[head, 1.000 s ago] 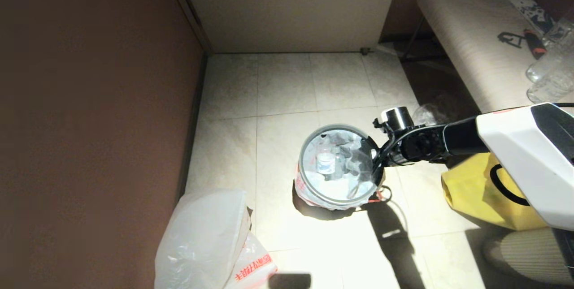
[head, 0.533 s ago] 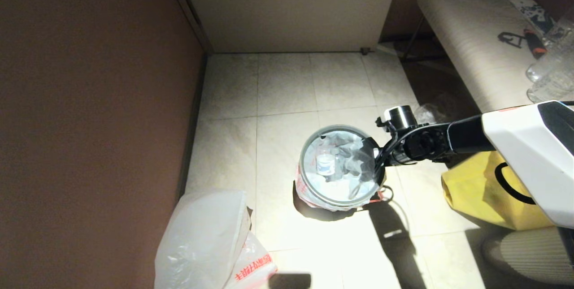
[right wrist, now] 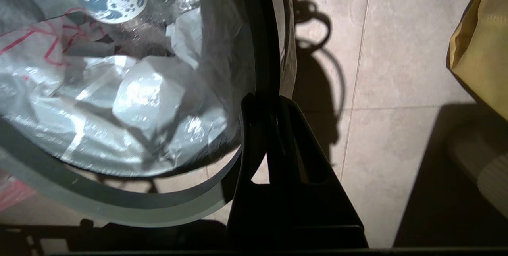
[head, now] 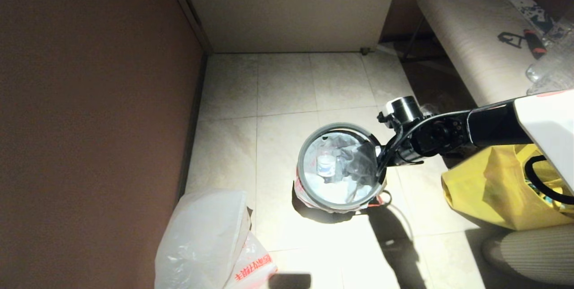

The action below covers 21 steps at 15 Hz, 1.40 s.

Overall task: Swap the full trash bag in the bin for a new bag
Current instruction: Place the trash can ring on the floor

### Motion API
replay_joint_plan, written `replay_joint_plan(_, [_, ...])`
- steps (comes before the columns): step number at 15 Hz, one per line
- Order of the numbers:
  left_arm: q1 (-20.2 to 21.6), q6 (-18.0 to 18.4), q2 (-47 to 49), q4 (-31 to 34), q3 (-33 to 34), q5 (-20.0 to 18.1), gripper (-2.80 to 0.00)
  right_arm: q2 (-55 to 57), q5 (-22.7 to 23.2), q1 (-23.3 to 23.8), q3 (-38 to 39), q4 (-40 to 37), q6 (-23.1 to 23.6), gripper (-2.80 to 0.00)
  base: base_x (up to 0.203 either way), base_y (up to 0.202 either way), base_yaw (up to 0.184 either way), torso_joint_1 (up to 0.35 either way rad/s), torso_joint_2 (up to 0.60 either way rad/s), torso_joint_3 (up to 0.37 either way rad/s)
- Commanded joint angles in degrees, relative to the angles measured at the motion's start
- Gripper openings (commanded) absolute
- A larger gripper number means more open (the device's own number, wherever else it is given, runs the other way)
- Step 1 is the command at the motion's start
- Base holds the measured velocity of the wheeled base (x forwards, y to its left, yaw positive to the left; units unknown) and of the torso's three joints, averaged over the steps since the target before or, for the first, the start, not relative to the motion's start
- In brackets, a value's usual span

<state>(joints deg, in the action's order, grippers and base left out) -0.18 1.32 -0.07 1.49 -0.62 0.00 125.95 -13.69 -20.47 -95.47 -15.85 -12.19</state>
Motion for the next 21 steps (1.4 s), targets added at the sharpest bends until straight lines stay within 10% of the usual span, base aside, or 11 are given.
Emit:
replay_joint_plan(1, [0.0,0.0,0.0,0.0,0.0,0.1,-2.80,-3.5,-0.3,-0.7,0.5,-2.1,-0.7,-2.80,0.000,0.000,0.000,0.000,0.00,0.000])
replay_joint_plan(14, [0.0,0.0,0.1,0.0,0.0,0.0,-2.80,-21.4,-6.2,-0.4,23.7,-6.9,-7.0,-2.80,0.000,0.000,0.000,0.000,0.00,0.000])
replay_joint_plan(21, [0.0,0.0,0.0,0.0,0.0,0.0,-2.80,-13.6,-7.5,2.0,27.2,-3.1,-7.3,-2.80,0.000,0.000,0.000,0.000,0.00,0.000])
